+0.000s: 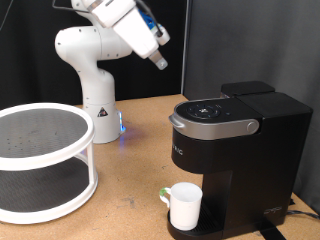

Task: Make a cup of coffee with the keurig machine

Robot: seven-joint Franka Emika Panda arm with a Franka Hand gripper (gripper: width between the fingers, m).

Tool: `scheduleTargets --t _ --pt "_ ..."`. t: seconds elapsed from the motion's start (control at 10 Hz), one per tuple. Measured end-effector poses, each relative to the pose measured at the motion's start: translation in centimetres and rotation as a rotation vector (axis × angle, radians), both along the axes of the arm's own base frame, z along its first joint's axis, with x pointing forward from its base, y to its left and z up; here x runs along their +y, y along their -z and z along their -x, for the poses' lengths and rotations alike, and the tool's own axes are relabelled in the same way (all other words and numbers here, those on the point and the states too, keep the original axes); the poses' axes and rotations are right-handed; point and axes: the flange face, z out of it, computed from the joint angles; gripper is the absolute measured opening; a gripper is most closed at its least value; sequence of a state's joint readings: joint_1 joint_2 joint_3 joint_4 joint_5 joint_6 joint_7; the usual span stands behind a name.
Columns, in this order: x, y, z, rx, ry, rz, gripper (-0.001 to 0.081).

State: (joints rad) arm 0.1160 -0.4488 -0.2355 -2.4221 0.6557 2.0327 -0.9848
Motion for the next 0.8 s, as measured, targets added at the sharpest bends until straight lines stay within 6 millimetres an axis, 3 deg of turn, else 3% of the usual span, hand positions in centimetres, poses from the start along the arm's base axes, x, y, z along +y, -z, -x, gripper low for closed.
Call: scheduleTargets --t 0.4,0.8 --pt "3.6 -2.9 -2.6 0.039 -0.052 0.132 0.0803" --pt "6.9 -3.6 -5.7 0.023 -0.039 0.197 0.0803"
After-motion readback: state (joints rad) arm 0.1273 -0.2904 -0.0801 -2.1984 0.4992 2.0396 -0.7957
